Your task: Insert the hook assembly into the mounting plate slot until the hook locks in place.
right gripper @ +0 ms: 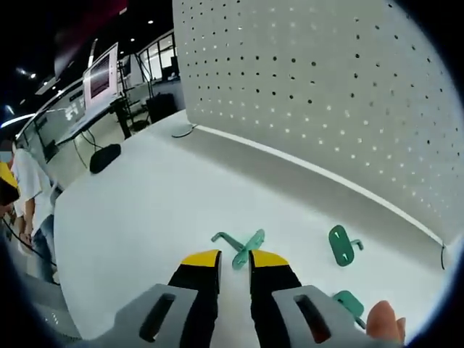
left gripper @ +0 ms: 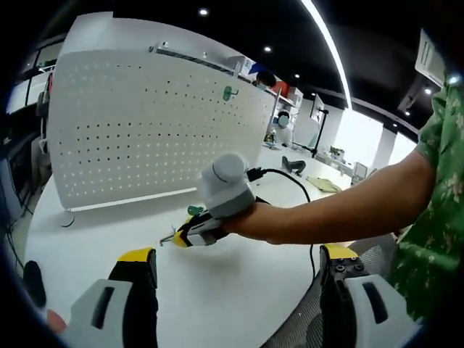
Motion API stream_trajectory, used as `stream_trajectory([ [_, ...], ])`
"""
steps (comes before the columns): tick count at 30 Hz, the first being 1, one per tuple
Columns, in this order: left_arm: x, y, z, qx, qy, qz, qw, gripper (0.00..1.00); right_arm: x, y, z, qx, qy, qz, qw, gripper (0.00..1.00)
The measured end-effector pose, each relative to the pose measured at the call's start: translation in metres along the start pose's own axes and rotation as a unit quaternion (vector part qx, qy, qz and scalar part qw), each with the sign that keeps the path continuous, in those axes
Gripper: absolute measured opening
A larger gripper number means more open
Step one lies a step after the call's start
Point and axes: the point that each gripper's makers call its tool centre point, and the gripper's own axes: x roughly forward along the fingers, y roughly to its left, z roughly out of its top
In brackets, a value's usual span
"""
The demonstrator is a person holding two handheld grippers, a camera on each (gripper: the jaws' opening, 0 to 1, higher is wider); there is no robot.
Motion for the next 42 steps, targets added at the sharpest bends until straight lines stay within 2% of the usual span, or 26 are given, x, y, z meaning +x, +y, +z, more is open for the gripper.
stream_trajectory([
  [10, 0.001, 0.007, -0.002, 0.022, 0.007, 0.007, 0.9997, 0.96, 0.0, -0.008, -0.004, 0.005, 0.002, -0.006, 1.0, 0.09],
  [20, 0.0, 0.014, 0.0, 0.022, 0.004, 0.012, 0.9997, 0.96, -0.001, -0.014, -0.004, 0.003, -0.004, -0.014, 0.9999, 0.09],
  [27, -0.002, 0.019, -0.001, 0.024, 0.006, 0.019, 0.9995, 0.95, -0.001, -0.017, 0.0, -0.018, -0.015, -0.022, 0.9995, 0.07],
  [42, 0.0, 0.021, -0.001, 0.021, 0.006, 0.021, 0.9995, 0.95, -0.001, -0.027, 0.001, -0.019, -0.012, -0.018, 0.9996, 0.0],
])
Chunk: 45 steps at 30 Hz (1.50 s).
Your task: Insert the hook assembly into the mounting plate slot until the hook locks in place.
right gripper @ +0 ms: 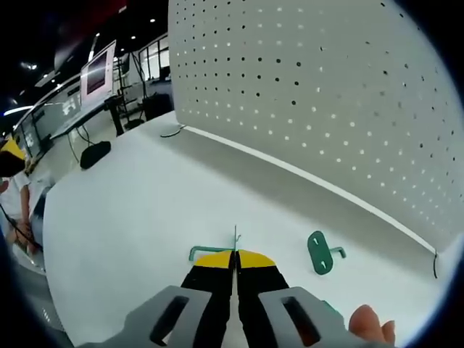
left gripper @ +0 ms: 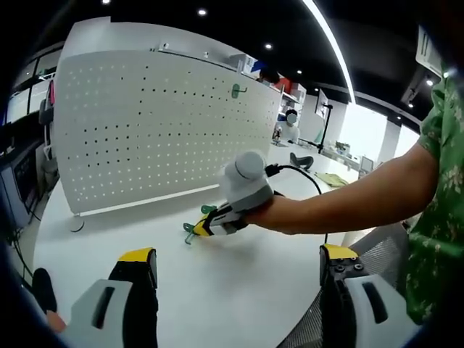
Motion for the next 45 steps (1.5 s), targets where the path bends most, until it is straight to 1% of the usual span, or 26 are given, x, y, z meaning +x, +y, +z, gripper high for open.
stream_trajectory([
  [4, 0.001, -0.001, 0.001, 0.003, -0.001, -0.002, 1.0, 0.94, 0.0, -0.003, -0.001, 0.013, 0.003, 0.007, 0.9999, 0.0],
  [12, 0.001, 0.0, 0.004, 0.009, -0.002, -0.003, 1.0, 0.94, -0.004, -0.006, 0.001, 0.023, 0.002, 0.019, 0.9996, 0.0],
  [14, 0.001, -0.001, 0.005, 0.012, -0.002, -0.003, 0.9999, 0.93, -0.007, -0.006, 0.002, 0.022, 0.001, 0.023, 0.9995, 0.0],
  [16, 0.001, -0.001, 0.006, 0.016, -0.002, -0.004, 0.9999, 0.93, -0.011, -0.004, 0.003, 0.03, 0.002, 0.035, 0.9989, 0.0],
  [19, 0.001, -0.001, 0.008, 0.02, -0.002, -0.005, 0.9998, 0.93, -0.019, -0.006, 0.008, 0.03, -0.002, 0.041, 0.9987, 0.0],
  [21, 0.001, -0.002, 0.009, 0.023, -0.002, -0.006, 0.9997, 0.93, -0.024, -0.006, 0.014, 0.033, -0.007, 0.047, 0.9984, 0.0],
  [24, 0.001, -0.005, 0.012, 0.029, -0.002, -0.009, 0.9995, 0.92, -0.033, -0.006, 0.021, 0.052, -0.016, 0.06, 0.9967, 0.0],
  [29, -0.001, -0.009, 0.019, 0.043, -0.004, -0.011, 0.999, 0.92, -0.05, -0.004, 0.03, 0.054, -0.027, 0.069, 0.9957, 0.0],
  [32, -0.003, -0.012, 0.024, 0.054, -0.004, -0.013, 0.9985, 0.92, -0.059, -0.002, 0.035, 0.048, -0.033, 0.075, 0.9955, 0.0],
  [36, -0.005, -0.014, 0.029, 0.074, -0.002, -0.011, 0.9972, 0.91, -0.076, 0.003, 0.046, 0.039, -0.047, 0.084, 0.9946, 0.0],
  [45, -0.012, -0.026, 0.042, 0.1, -0.007, -0.014, 0.9948, 0.91, -0.117, 0.016, 0.069, 0.047, -0.08, 0.111, 0.9895, 0.0],
])
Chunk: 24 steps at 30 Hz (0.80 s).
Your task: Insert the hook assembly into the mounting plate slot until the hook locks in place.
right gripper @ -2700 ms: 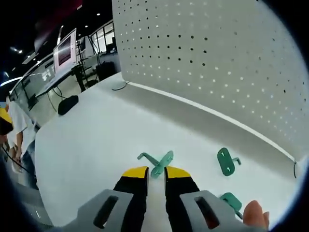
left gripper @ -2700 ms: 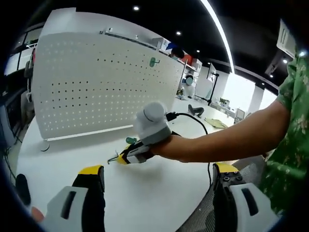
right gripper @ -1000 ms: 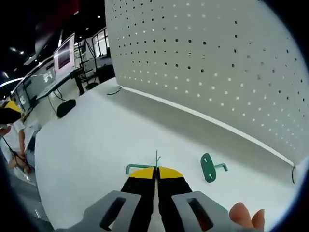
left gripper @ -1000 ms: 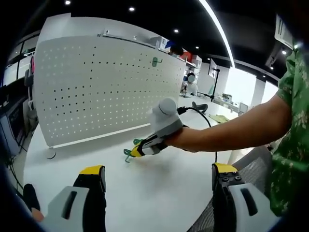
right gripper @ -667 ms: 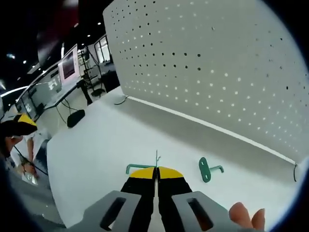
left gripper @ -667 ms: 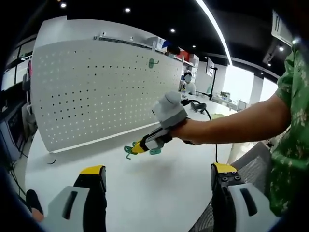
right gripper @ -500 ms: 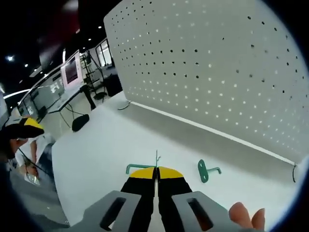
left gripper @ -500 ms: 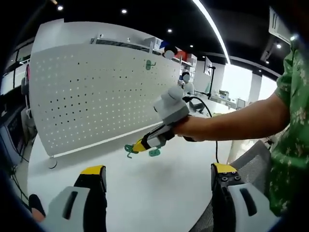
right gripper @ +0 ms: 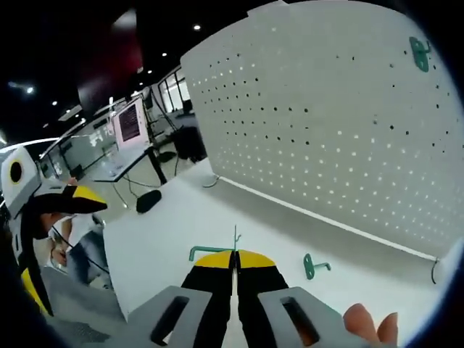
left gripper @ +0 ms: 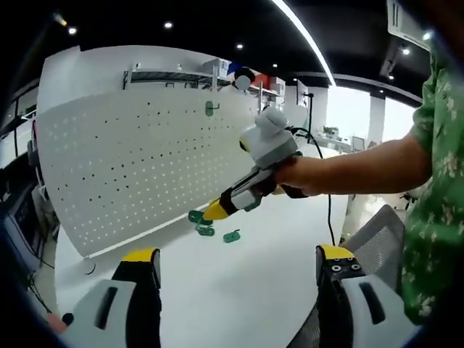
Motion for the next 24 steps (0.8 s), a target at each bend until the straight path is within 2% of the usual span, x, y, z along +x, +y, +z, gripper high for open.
stream_trajectory([
  [12, -0.008, -0.016, 0.015, 0.031, -0.007, -0.005, 0.9995, 0.9, -0.036, 0.031, 0.015, 0.01, -0.022, 0.036, 0.999, 0.0],
  [24, -0.018, -0.029, 0.021, 0.063, -0.003, -0.008, 0.998, 0.89, -0.061, 0.055, 0.017, 0.0, -0.021, 0.061, 0.9979, 0.0],
])
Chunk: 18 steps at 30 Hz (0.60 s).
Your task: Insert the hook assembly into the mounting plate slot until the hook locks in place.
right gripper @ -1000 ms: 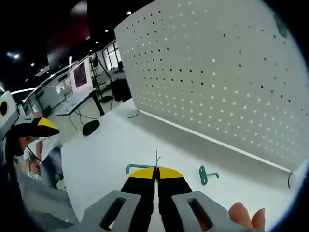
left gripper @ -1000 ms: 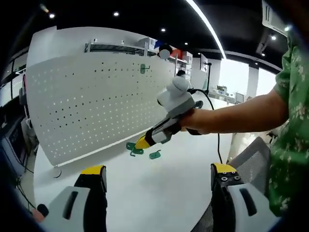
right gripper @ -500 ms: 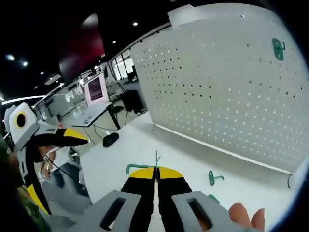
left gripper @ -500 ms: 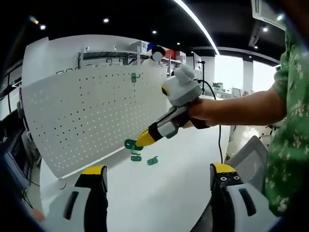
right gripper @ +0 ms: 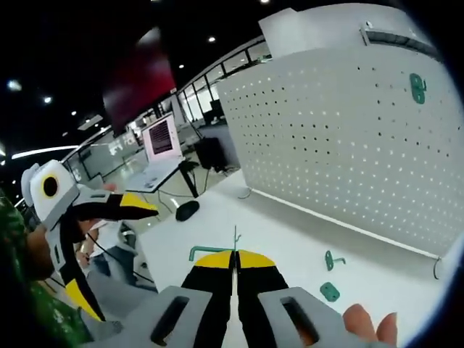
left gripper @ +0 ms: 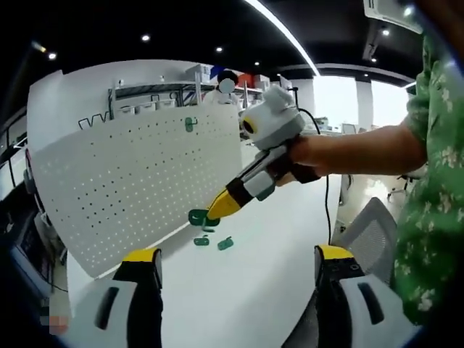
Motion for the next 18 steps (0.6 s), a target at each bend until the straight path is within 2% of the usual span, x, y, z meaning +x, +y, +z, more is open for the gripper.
stream_trajectory([
  [18, -0.009, -0.014, 0.01, 0.026, -0.002, 0.0, 0.9997, 0.87, -0.017, 0.018, -0.002, -0.005, 0.0, 0.014, 0.9999, 0.0],
])
